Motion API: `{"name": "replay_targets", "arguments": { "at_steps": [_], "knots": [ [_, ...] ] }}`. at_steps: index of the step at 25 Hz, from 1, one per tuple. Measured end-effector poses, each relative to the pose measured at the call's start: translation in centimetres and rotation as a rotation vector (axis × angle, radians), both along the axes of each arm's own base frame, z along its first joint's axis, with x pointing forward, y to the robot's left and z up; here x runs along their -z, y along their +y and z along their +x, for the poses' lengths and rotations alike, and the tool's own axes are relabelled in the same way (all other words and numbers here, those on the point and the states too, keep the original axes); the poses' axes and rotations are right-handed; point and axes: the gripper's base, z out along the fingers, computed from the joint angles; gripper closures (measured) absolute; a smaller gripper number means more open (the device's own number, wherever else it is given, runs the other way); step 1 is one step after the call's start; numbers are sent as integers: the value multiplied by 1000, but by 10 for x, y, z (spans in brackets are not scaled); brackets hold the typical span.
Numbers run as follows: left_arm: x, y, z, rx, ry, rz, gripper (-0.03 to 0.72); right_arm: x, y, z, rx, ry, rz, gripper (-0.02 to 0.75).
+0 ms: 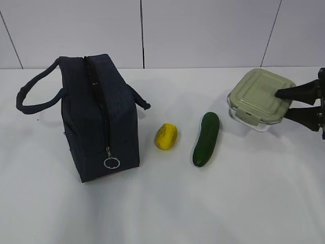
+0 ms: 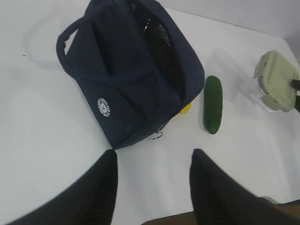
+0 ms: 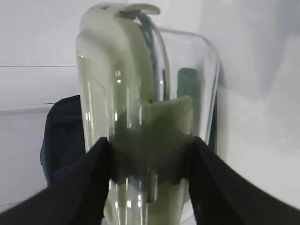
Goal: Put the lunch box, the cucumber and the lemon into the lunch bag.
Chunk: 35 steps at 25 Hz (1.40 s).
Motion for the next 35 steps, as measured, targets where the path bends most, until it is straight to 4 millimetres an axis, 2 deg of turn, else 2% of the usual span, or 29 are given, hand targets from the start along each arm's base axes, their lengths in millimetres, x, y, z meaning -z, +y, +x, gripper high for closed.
{"name": "replay_targets", "arguments": {
  "at_steps": [5,9,17,25,32,35],
  "knots": [
    [-5,-1,29,0,55,-50,323,-1,2,1,-4,6,6,365],
    [-1,-4,57,12,120,-104,323,-1,10,2,-29,6,6,365],
    [26,-14,114,79,186,-258,320,-1,22,3,-64,7,5,365],
    [55,-13,150,89,246,-265,300,-1,26,4,-76,7,5,365],
    [65,-14,189,100,269,-260,279,-1,26,4,-76,7,5,365],
    [68,-25,201,137,280,-250,262,-1,26,4,-76,7,5,365]
  ]
}}
